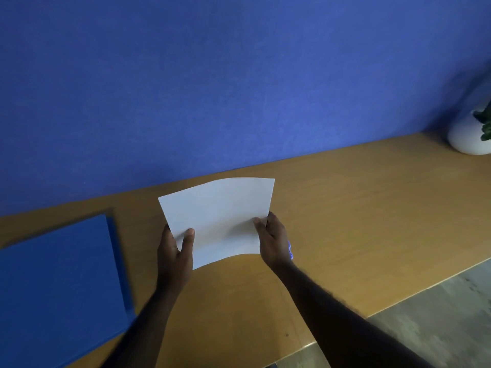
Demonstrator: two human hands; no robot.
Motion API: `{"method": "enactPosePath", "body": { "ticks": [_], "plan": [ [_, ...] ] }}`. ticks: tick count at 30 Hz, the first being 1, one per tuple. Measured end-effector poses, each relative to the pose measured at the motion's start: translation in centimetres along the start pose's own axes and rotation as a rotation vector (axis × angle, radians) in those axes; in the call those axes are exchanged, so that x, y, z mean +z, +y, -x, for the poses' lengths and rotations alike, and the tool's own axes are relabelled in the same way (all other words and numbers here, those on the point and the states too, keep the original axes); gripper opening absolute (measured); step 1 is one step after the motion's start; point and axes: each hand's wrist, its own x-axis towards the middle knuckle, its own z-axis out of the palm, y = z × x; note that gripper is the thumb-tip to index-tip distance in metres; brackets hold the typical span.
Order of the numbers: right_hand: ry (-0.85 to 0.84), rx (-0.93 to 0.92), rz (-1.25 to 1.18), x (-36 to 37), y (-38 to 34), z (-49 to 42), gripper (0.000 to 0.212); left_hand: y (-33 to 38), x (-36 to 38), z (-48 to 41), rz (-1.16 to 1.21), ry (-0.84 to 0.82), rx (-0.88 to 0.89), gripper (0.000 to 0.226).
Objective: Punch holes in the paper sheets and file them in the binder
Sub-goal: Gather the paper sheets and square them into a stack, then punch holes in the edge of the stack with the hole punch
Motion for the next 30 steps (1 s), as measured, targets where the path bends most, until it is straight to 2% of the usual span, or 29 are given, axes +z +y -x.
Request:
{"method": "enactPosePath", "body": {
  "ticks": [5,10,13,17,19,23,27,30],
  "plan": [
    [-0.017,-0.001,0.06,-0.3,0.0,-1.0,0.018,-2.1,0.1,-0.4,-0.047,-0.023,-0.039,0.038],
    [-0.018,0.18,0.191,-0.3,1.3,-1.2,0.016,-4.1,-0.3,-0.1,-0.006,-0.141,-0.245,0.028],
    [-0.003,0.246,0.277,-0.2,2.5,-1.2,0.017,-5.1,-0.4,1.0,-0.02,-0.215,-0.297,0.032],
    [-0.122,0.165,0.554,-0.8,3.2,-1.3,0.021,-6.4,0.0,2.0,-0.119,-0.154,-0.352,0.034],
    [-0.061,0.108,0.618,-2.3,3.3,-1.7,0.019,-6.7,0.1,2.1,-0.123,-0.122,-0.403,0.034],
    [0.164,0.211,0.591,-6.8,4.7,-2.9,0.022,-7.2,0.2,2.0,-0.147,-0.118,-0.469,0.035],
    [-0.015,0.368,0.655,-8.8,6.0,-2.8,0.035,-7.0,1.4,2.2,-0.153,-0.138,-0.518,0.036],
    [-0.09,0.366,0.598,-8.7,6.6,-2.2,0.036,-6.7,2.4,2.7,-0.153,-0.163,-0.532,0.036]
  ]
}}
